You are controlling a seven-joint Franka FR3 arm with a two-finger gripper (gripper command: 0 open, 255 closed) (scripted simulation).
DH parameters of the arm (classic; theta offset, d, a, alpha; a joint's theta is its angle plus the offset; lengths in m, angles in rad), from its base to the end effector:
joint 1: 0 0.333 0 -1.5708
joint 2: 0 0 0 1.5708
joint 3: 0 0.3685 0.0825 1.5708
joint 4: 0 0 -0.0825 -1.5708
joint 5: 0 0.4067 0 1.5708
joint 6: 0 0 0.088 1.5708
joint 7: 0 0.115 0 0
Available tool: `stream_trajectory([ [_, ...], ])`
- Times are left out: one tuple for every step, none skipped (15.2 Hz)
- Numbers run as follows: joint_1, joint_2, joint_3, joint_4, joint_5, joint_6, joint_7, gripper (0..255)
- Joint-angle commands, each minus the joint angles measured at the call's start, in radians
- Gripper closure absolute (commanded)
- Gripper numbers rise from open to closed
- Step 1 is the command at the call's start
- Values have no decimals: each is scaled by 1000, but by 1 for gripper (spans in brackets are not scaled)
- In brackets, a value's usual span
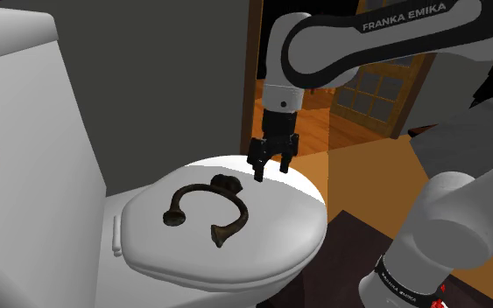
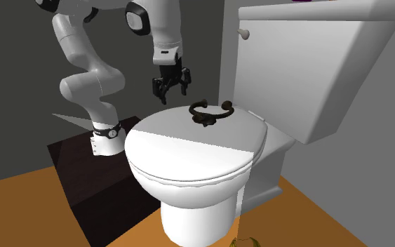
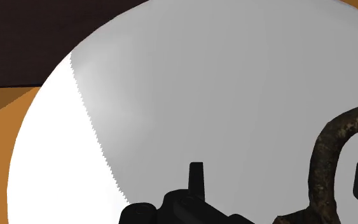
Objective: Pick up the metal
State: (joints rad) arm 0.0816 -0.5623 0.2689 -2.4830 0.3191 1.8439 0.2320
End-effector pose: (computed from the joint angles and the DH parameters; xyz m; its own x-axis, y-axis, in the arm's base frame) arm 0.3337 0.1609 0.4980 0.9918 -0.0195 -0.1260 -0.0360 -0.9909 -0.1300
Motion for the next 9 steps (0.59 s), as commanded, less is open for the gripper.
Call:
stream_trajectory([
  [9,55,37,18,21,63,34,0],
  [13,84,54,28,29,93,50,0],
  [16,113,71,40,35,122,67,0],
  [18,143,88,53,39,151,84,0],
  [20,173,105,67,41,180,101,0],
  [21,189,114,75,42,194,110,0],
  [22,195,116,65,43,209,108,0],
  [23,200,118,56,44,223,106,0],
  [23,206,120,47,46,238,104,0],
])
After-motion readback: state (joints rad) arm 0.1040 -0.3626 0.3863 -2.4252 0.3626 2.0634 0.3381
